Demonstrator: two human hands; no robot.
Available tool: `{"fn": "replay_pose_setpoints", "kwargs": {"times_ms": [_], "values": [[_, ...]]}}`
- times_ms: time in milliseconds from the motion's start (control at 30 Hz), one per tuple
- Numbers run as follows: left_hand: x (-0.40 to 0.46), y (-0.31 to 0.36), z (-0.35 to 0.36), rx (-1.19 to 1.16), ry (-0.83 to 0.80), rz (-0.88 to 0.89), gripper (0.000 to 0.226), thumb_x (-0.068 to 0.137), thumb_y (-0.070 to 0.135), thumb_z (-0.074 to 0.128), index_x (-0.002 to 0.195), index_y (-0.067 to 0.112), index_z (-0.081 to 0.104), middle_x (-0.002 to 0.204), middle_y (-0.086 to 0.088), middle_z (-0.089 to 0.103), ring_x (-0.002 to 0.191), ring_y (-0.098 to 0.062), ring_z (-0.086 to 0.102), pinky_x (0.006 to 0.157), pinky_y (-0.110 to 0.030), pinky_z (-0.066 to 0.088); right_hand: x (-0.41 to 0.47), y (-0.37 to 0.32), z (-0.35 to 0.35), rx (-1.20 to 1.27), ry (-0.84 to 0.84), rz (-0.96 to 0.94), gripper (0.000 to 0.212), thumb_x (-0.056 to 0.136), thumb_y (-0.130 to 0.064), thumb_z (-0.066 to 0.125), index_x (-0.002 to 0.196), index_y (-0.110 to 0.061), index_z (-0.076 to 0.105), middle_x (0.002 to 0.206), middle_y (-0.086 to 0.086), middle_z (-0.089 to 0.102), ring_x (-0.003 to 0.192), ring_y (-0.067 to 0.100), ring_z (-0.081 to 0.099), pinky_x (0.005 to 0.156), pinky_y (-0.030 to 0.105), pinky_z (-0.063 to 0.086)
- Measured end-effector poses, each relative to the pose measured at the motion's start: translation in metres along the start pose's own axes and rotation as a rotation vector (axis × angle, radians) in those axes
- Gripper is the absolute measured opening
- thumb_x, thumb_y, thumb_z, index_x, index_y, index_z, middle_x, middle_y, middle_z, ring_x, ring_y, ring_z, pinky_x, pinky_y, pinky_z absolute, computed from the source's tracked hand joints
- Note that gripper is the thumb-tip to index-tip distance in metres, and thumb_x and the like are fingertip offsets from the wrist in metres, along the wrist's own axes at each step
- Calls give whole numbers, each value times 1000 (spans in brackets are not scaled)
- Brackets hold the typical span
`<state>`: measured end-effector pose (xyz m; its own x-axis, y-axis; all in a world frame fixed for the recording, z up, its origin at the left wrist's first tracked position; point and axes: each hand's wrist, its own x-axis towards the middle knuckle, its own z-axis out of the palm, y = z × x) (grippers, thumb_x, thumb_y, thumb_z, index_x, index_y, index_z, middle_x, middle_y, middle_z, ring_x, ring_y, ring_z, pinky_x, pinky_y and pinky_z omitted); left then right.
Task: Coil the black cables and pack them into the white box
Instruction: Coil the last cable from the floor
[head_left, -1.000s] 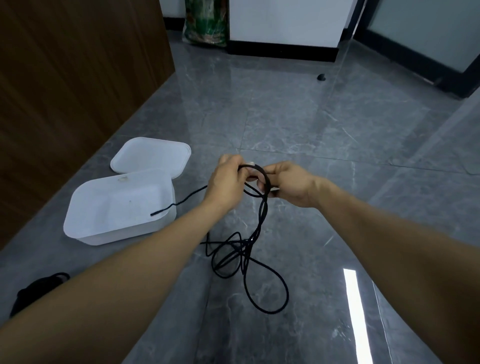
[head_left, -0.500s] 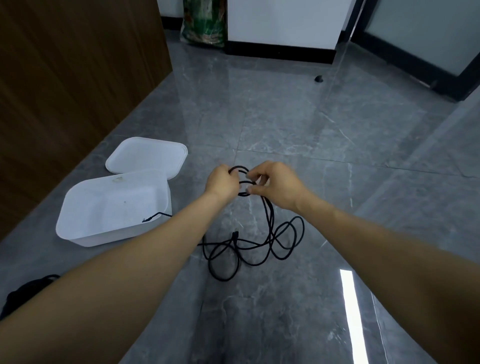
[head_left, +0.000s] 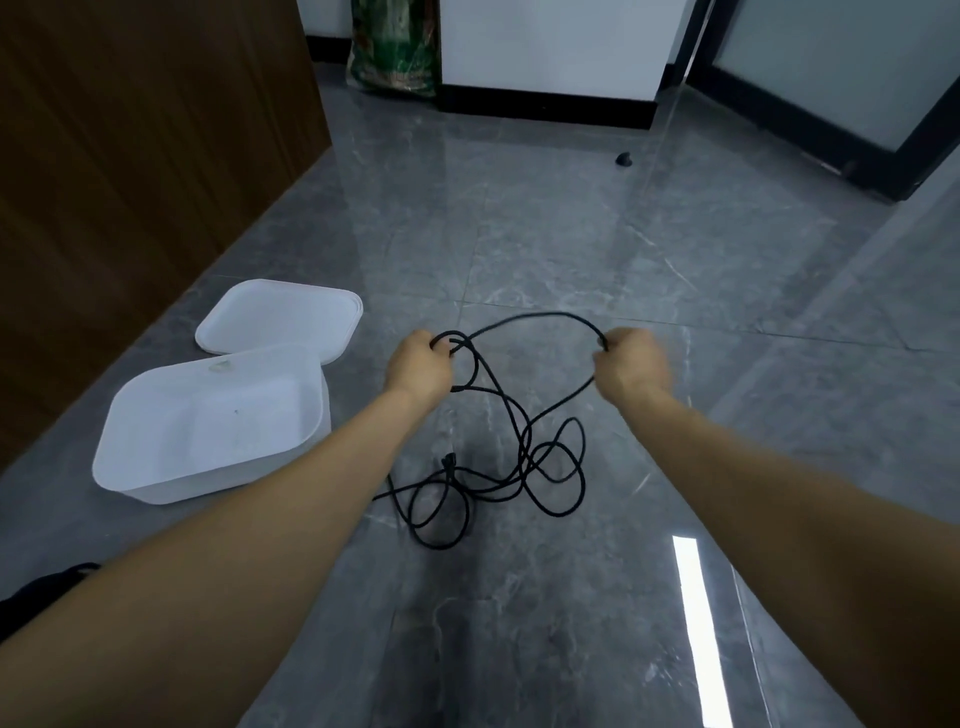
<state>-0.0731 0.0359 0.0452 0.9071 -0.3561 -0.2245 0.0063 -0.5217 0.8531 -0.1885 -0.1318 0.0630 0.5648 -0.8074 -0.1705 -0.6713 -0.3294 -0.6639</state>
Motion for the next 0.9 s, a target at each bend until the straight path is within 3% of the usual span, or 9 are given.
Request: {"fn": "replay_pose_setpoints", "kwargs": {"times_ms": [67,133,233,333,433,533,667,800,900], "values": [[-4,5,5,21,-14,29,25,101,19,35,101,4,55,96,-12,55,85,-21,47,73,-29,37,-8,-15,5,-221,-58,-241,28,88,-8,58,115,-8,56,107,13,62,97,31,59,79,35,49],[-8,9,7,18,-28,50,30,102,20,34,109,0,56,105,-14,59,86,-19,47,75,-28,37,-18,-27,14,-323,-91,-434,50,86,-18,65,131,-11,44,127,10,53,118,29,49,98,39,42],[-10,11,6,26,-40,91,31,102,20,35,112,-1,55,112,-13,61,94,-25,54,79,-27,38,-26,-35,18,-330,82,-526,81,85,-20,66,148,-10,17,150,8,27,138,26,24,114,38,21],[-13,12,5,64,-86,153,25,102,19,36,100,5,56,90,-1,58,80,-16,51,68,-23,38,-28,-38,17,-412,155,-759,72,87,-11,61,148,-14,22,152,5,24,141,25,19,117,37,9],[-15,15,7,73,-114,198,28,101,19,40,74,17,49,70,3,50,64,-12,44,54,-22,33,-25,-38,23,-569,11,-941,45,93,-23,53,136,-16,45,139,2,43,135,22,31,116,33,6],[-17,15,5,106,-124,183,20,99,19,44,89,10,59,76,0,57,71,-15,51,67,-30,43,-21,-32,18,-456,-150,-844,32,96,-29,48,114,-7,62,110,9,58,109,24,48,90,32,35],[-8,8,-8,45,102,72,26,99,18,46,111,2,62,104,-7,58,92,-21,53,77,-28,42,-16,-13,-2,-60,-157,-678,27,96,-22,51,92,0,65,88,12,63,84,27,56,76,34,42],[2,-5,-25,-14,227,-94,26,99,20,44,113,5,60,120,-11,56,97,-25,53,74,-28,39,-3,6,-21,151,20,-458,24,98,-19,48,101,-6,67,97,9,69,94,25,61,76,28,43],[-1,-7,-29,-15,221,-82,24,99,21,46,112,5,58,109,-10,55,90,-22,48,72,-27,36,2,17,-24,93,28,-369,28,99,-13,42,115,-8,65,109,12,67,91,20,57,68,18,36]]}}
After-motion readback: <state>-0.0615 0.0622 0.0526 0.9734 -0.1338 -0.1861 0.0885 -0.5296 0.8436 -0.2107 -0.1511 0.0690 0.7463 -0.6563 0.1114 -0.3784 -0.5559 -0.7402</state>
